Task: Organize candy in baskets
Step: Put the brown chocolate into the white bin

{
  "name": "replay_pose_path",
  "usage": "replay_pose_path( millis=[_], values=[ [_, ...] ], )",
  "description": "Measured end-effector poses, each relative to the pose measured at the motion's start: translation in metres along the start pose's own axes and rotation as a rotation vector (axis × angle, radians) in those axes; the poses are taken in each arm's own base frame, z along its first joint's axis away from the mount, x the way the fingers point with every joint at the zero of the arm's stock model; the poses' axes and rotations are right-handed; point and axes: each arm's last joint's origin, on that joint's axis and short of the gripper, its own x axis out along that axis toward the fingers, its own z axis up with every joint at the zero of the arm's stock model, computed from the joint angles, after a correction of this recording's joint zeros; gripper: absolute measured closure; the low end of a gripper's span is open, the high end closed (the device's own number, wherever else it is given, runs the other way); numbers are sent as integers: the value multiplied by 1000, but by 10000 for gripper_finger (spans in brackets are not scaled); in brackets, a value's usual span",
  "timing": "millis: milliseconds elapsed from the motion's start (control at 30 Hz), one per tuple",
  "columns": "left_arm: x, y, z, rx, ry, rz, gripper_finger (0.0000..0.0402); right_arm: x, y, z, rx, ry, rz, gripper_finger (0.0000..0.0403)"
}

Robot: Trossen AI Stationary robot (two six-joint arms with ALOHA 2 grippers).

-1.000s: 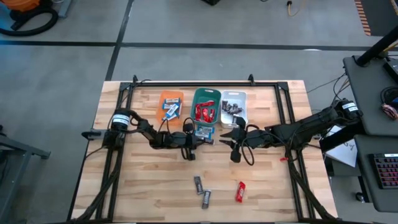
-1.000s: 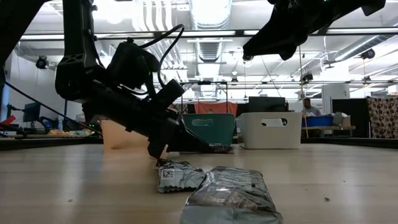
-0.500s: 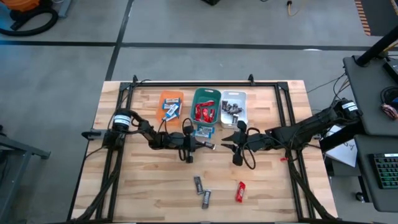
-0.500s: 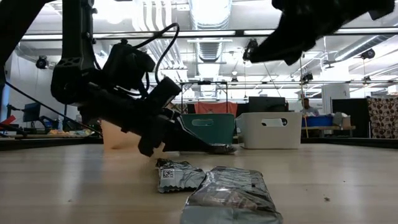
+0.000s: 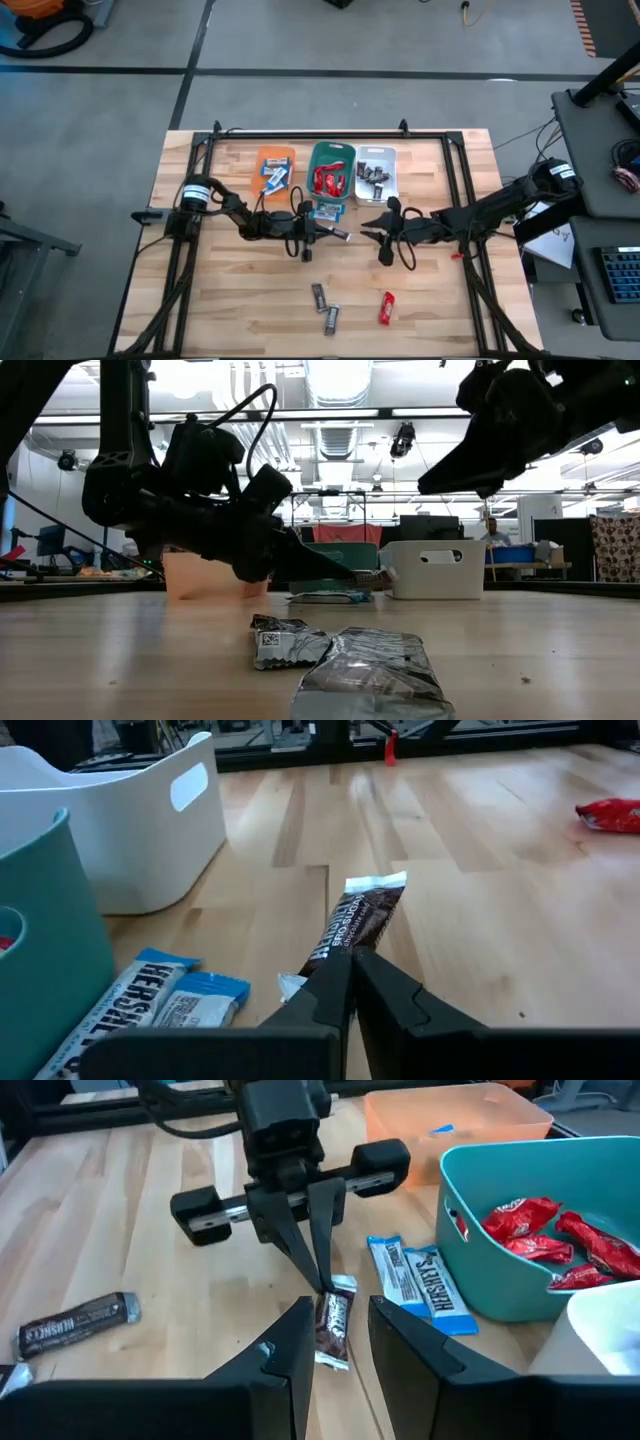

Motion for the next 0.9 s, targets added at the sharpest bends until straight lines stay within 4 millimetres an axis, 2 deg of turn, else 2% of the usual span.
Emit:
replay_pose_path(
  millis=[233, 600, 900],
  values=[
    [0, 0, 1, -37, -3, 1, 401, 18, 5, -13, -102, 79, -11, 284],
    [0, 0, 2, -64, -10, 1, 401, 65, 23, -23, -224, 184, -44, 197],
    [0, 0, 2, -66, -10, 1, 401, 90, 30, -28, -257, 231, -154, 201]
  ],
)
